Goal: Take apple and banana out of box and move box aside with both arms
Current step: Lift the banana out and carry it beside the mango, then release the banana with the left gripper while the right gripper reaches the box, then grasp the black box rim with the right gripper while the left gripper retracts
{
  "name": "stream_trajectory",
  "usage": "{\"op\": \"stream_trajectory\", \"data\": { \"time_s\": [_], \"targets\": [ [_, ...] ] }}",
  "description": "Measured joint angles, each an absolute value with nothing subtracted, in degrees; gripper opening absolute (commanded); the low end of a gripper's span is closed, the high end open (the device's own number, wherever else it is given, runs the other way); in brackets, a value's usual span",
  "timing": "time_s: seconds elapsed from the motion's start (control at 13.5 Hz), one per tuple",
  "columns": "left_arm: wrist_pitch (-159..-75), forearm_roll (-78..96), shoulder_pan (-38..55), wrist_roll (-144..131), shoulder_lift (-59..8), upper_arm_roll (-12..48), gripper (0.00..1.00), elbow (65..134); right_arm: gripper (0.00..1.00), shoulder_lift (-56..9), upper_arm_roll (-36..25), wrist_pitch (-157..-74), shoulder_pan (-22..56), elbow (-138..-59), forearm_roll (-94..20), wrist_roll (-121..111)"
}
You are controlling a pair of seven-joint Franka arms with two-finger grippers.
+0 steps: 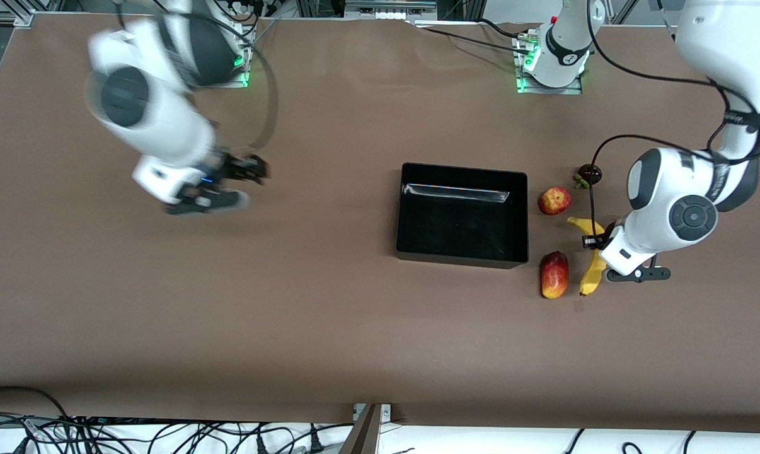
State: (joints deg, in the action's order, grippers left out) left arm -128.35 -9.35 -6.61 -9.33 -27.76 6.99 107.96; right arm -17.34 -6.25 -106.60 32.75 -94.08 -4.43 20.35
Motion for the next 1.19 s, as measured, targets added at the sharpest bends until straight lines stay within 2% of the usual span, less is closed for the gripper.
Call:
{"op": "stream_trajectory", "data": {
  "time_s": [0.07, 0.15, 0.22, 0.3, 0.67, 0.81, 0.96, 1.04, 1.11, 1.19],
  "targets": [
    [-130.4, -9.4, -7.0, -7.9, -28.5, 6.6, 0.11, 108.7, 1.00, -19.8, -6.2, -110.3, 34.9, -94.0, -4.5, 23.6],
    [-131.3, -9.4, -7.4, -6.7, -29.1, 6.2, 0.30, 108.9, 1.00, -22.0, -6.2, -113.8, 36.9, -93.9, -4.7, 26.9],
    [-131.8, -9.4, -7.6, -5.8, -29.4, 5.8, 0.90, 109.1, 1.00, -24.1, -6.1, -117.0, 39.0, -93.5, -5.0, 30.3],
    [-132.3, -9.4, -7.8, -5.2, -29.6, 5.6, 1.00, 109.2, 1.00, -26.2, -6.1, -119.5, 41.0, -92.5, -5.6, 33.5],
    [-131.6, -9.4, -7.8, -3.1, -28.3, 5.3, 1.00, 109.2, 1.00, -37.1, -6.1, -122.9, 49.5, -80.5, -7.0, 49.5],
    [-127.3, -9.4, -7.5, -3.0, -23.8, 5.8, 1.00, 108.0, 1.00, -40.5, -6.1, -125.7, 51.7, -78.8, -7.0, 52.2],
    [-116.1, -9.0, -5.9, -3.0, -16.9, 6.3, 1.00, 104.8, 0.99, -43.2, -6.1, -128.6, 53.1, -78.5, -7.0, 53.9],
    [-108.8, -7.9, -4.4, -3.0, -13.6, 6.4, 1.00, 102.1, 0.91, -44.2, -6.1, -129.5, 53.5, -78.4, -7.0, 54.0],
    [-101.5, -6.4, -2.7, -3.1, -10.9, 6.4, 1.00, 98.7, 0.75, -44.8, -6.1, -129.7, 53.7, -78.4, -7.0, 54.0],
    [-94.7, -5.4, -1.3, -3.1, -9.0, 6.5, 1.00, 95.0, 0.50, -45.1, -6.2, -129.7, 53.8, -78.4, -7.0, 54.0]
  ]
}}
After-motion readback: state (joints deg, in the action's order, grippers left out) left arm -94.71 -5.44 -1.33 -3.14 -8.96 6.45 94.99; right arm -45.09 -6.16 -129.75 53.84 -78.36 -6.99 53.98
